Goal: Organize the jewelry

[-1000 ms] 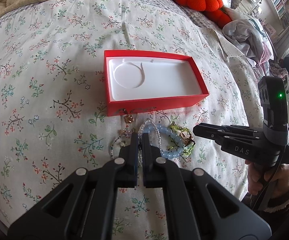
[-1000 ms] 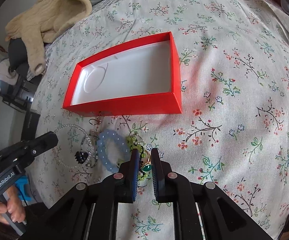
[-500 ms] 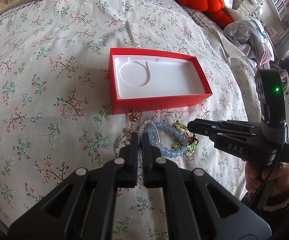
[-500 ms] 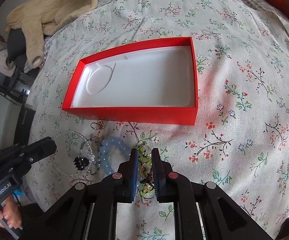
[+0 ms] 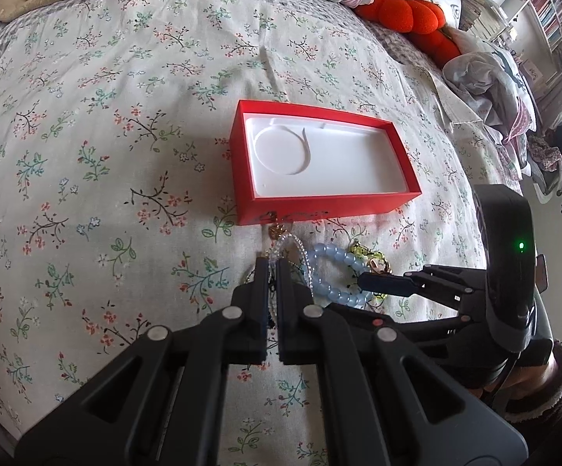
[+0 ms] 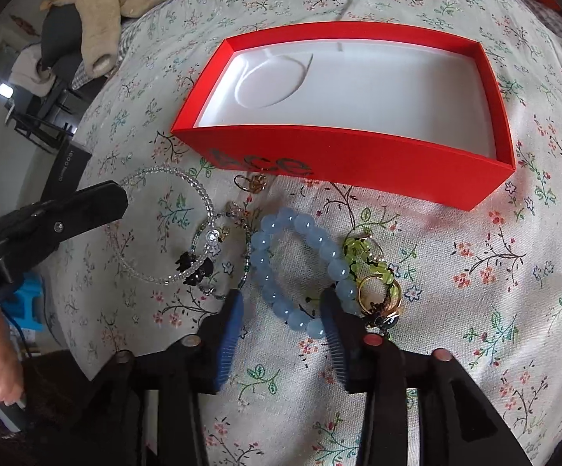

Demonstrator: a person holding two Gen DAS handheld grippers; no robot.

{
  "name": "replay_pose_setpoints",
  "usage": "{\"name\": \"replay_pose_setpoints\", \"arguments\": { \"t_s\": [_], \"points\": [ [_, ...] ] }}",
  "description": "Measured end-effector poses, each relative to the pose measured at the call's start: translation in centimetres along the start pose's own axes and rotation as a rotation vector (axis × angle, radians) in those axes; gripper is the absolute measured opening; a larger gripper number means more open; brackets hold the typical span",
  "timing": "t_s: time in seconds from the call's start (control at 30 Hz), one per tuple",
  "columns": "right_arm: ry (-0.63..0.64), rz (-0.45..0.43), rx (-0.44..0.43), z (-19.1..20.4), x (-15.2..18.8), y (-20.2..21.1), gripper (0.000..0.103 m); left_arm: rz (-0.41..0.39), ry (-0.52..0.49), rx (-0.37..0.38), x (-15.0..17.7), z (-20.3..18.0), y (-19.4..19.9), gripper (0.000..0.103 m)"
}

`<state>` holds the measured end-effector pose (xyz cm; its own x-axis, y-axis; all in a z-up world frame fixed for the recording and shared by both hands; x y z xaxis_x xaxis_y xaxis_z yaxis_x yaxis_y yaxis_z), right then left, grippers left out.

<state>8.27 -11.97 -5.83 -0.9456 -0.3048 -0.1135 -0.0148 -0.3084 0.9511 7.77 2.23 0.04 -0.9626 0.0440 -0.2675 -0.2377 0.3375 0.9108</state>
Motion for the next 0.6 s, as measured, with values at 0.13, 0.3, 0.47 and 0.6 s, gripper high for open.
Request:
{"name": "replay_pose_setpoints", "arguments": {
  "t_s": [0.13,0.3,0.47,0.6],
  "points": [
    [0.023,-0.009,0.015,0.1,-0.4,-0.4,0.056,-0.005,0.008,-0.002,0.0,0.2,0.1,0.004],
    [0.097,-0.041,0.071,0.6,-0.7,-0.7,0.055,-0.005,0.013,-0.004,0.0,0.3,0.1,0.004],
    [0.168,-0.075,0.069,1.7,-0.2,0.2,0.041,-0.003,0.017,-0.006,0.0,0.5,0.1,0.004],
    [0.187,-0.042,0.053,2.0,0.1,-0.3,0.021,0.000,0.016,-0.011,0.1,0.5,0.0,0.004]
  ]
}}
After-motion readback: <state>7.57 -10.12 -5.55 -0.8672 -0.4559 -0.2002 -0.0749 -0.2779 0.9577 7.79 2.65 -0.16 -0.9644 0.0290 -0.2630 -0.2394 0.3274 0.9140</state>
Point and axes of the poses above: each gripper's, at about its wrist camera, not at the fingertips, and y roughly against the way its jaws point, z to its left, x to its underside, the point moved 2 cm from there along -y, roughly the way its jaws point, and after that the axes turned 7 degrees about z, right-handed, at the moved point
